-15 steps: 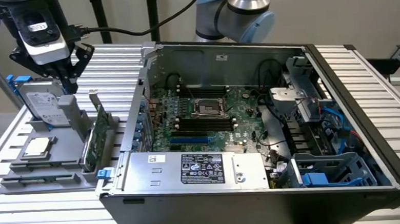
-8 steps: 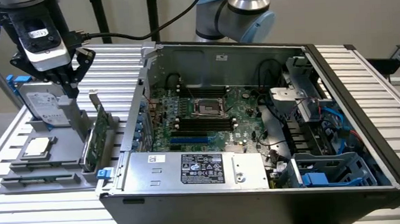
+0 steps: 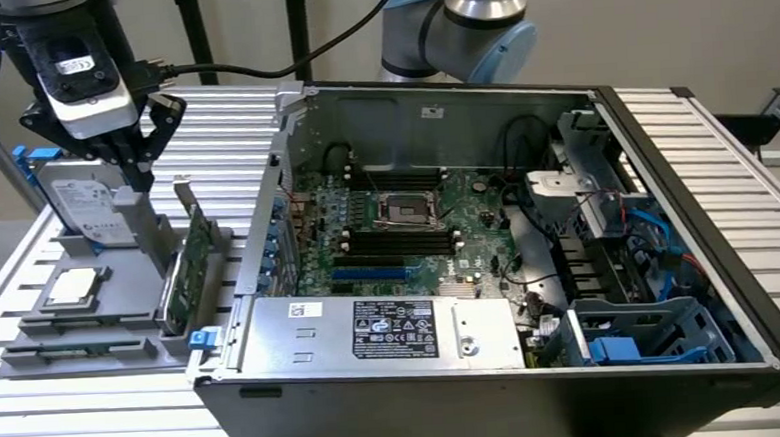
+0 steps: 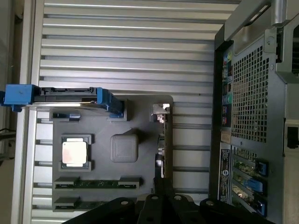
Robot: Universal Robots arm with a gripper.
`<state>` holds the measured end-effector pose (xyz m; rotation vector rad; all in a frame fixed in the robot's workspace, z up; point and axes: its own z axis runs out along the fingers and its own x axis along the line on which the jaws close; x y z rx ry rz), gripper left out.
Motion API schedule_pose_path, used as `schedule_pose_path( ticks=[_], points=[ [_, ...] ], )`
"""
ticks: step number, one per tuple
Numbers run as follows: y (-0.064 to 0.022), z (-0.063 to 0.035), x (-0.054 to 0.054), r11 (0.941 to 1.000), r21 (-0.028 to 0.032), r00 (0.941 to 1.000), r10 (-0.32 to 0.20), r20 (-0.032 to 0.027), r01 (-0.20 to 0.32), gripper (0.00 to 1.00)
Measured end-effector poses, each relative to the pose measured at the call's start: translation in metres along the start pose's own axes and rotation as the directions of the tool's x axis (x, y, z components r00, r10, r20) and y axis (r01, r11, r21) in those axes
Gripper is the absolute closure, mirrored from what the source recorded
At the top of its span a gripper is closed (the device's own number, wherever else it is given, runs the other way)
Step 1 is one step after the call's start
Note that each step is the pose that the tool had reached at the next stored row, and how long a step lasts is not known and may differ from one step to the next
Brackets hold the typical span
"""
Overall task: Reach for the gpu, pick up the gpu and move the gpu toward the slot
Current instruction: 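Pick up the gpu and move the gpu toward the slot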
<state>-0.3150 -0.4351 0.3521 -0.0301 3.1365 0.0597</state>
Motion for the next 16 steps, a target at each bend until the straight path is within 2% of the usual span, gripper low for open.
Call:
schedule_pose_path(
  ticks=[5, 8, 9, 11, 12, 13, 14, 15, 16],
  points=[
    [-0.0004, 0.0, 0.0, 1.0, 0.0, 1.0, 0.0, 0.0, 0.0, 0.88],
    [-0.0005, 0.0, 0.0, 1.0, 0.0, 1.0, 0.0, 0.0001, 0.0, 0.7],
    [-0.0005, 0.0, 0.0, 1.0, 0.0, 1.0, 0.0, 0.0, 0.0, 0.7],
    [-0.0007, 0.001, 0.0001, 1.0, -0.0001, 1.0, 0.0, 0.0002, 0.0, 0.58],
    [-0.0008, 0.0021, 0.0001, 1.0, 0.0, 1.0, 0.0, 0.0002, 0.0, 0.58],
    [-0.001, 0.0037, 0.0, 1.0, 0.0001, 1.0, 0.0, 0.0002, 0.0, 0.53],
    [-0.0013, 0.0056, 0.0, 1.0, 0.0001, 1.0, 0.0, 0.0005, 0.0, 0.53],
    [-0.0018, 0.0074, 0.0, 1.0, 0.0001, 1.0, 0.0, 0.0006, 0.0, 0.46],
    [-0.0023, 0.0092, 0.0, 1.0, 0.0, 1.0, 0.0, 0.0008, 0.0, 0.46]
  ],
)
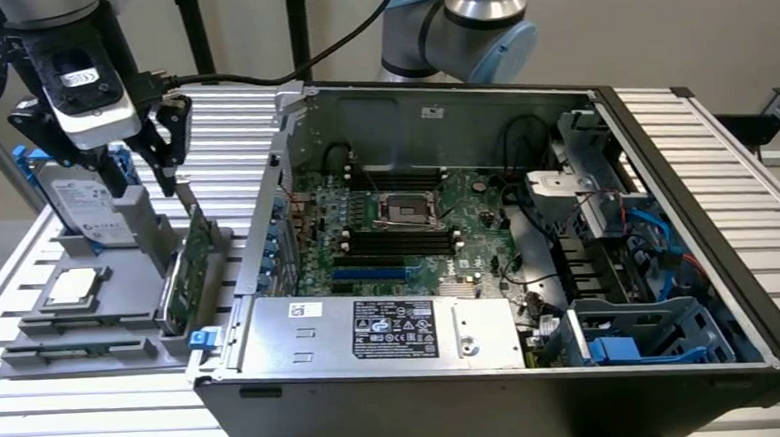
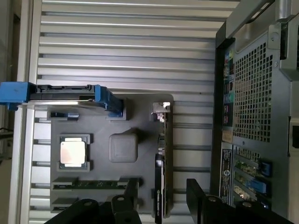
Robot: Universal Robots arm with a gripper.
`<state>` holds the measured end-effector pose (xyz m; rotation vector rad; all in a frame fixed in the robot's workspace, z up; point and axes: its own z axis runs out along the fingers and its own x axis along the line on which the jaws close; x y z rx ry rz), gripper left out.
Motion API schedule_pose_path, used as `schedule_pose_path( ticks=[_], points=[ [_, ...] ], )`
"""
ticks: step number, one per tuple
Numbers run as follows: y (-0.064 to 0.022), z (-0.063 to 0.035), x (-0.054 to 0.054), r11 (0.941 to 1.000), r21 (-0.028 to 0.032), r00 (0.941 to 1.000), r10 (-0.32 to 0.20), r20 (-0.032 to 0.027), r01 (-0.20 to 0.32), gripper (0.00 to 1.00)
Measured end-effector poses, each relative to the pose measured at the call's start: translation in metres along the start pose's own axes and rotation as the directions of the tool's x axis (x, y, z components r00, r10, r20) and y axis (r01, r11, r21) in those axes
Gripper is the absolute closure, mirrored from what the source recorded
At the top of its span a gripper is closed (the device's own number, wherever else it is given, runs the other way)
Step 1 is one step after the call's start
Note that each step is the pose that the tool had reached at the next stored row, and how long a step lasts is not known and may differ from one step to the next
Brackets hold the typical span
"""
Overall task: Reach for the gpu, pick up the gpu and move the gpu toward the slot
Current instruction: 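Pick up the gpu and move the gpu toward the slot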
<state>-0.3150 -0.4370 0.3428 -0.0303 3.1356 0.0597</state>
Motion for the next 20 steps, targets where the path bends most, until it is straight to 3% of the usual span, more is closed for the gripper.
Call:
schedule_pose_path(
  ticks=[20],
  points=[
    [-0.0063, 0.0361, 0.0, 1.0, 0.0, 1.0, 0.0, 0.0002, 0.0, 0.46]
  ],
)
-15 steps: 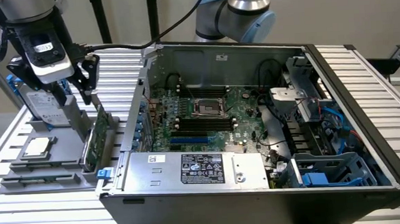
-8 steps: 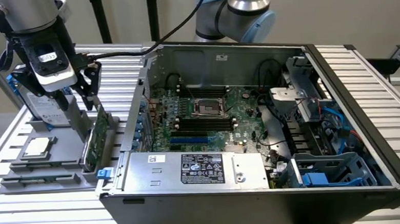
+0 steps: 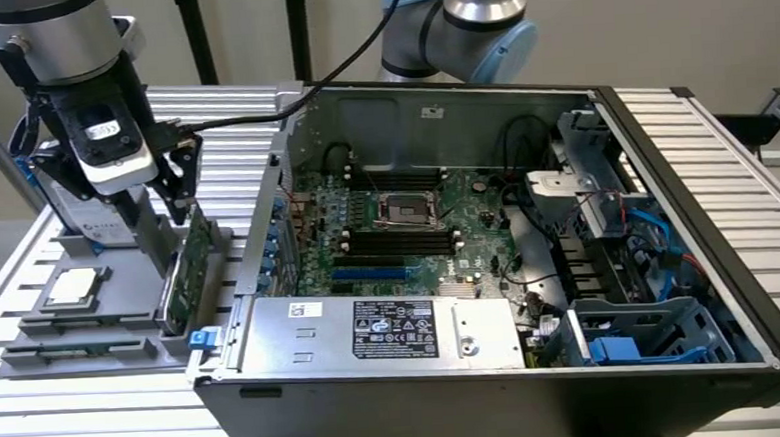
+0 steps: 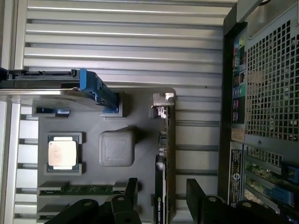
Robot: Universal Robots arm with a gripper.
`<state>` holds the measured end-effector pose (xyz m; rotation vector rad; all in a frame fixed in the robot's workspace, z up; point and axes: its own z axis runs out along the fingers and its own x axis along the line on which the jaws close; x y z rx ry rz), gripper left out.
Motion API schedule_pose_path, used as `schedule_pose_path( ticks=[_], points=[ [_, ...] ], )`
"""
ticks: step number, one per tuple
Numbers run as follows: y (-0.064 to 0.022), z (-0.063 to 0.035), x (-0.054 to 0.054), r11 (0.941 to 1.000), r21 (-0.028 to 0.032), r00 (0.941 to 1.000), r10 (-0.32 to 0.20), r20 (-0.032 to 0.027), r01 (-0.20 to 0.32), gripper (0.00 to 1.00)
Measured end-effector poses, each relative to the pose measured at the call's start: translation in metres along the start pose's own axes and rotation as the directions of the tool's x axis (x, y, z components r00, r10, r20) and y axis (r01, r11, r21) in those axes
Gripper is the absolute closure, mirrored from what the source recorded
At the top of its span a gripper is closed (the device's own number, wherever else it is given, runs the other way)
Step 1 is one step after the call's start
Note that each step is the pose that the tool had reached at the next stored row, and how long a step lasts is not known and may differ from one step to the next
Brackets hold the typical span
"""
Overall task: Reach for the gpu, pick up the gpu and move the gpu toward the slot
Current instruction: 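Pick up the gpu and move the gpu toward the slot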
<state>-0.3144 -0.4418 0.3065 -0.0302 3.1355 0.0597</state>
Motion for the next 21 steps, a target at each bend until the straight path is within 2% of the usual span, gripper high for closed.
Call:
schedule_pose_path(
  ticks=[21],
  points=[
    [-0.0036, 0.0381, -0.001, 1.0, 0.0, 1.0, -0.001, 0.0002, 0.001, 0.46]
  ],
)
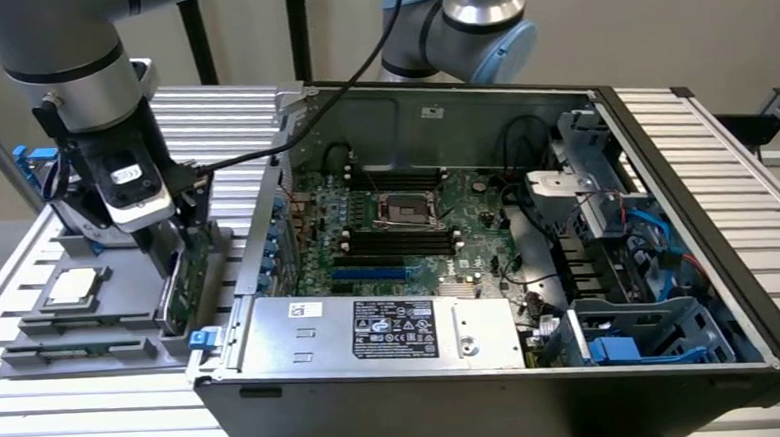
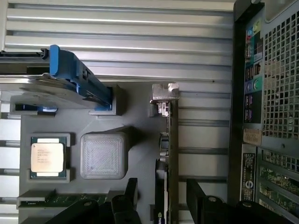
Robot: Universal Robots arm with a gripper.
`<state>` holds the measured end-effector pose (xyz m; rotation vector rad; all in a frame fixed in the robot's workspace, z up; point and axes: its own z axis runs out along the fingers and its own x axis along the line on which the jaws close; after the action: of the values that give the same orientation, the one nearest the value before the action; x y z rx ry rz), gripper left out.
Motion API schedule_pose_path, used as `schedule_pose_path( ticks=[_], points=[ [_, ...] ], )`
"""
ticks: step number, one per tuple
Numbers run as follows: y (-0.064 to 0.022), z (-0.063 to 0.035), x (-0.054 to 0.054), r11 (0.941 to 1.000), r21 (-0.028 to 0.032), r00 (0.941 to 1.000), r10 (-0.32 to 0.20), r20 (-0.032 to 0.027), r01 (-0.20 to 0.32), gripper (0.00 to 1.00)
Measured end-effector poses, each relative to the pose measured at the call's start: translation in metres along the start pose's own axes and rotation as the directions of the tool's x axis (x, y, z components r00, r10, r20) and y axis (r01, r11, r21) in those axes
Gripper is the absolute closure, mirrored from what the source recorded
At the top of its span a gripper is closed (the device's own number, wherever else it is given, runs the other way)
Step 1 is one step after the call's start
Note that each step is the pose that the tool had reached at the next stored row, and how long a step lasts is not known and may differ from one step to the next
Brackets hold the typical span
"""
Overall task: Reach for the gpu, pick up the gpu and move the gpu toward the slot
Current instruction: 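Pick up the gpu and move the gpu toward the slot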
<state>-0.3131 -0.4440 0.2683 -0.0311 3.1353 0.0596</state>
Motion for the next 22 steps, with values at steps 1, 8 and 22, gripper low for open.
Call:
schedule_pose_path(
  ticks=[1, 8, 22],
  points=[
    [-0.0003, 0.0018, 0.0, 1.0, 0.0, 1.0, 0.0, 0.0, 0.0, 0.46],
    [-0.0039, 0.0144, -0.001, 1.0, 0.0, 1.0, 0.0, 0.0005, 0.0, 0.46],
    [-0.0077, 0.0278, 0.0, 1.0, 0.0021, 0.9999, 0.0, 0.013, 0.0, 0.46]
  ],
)
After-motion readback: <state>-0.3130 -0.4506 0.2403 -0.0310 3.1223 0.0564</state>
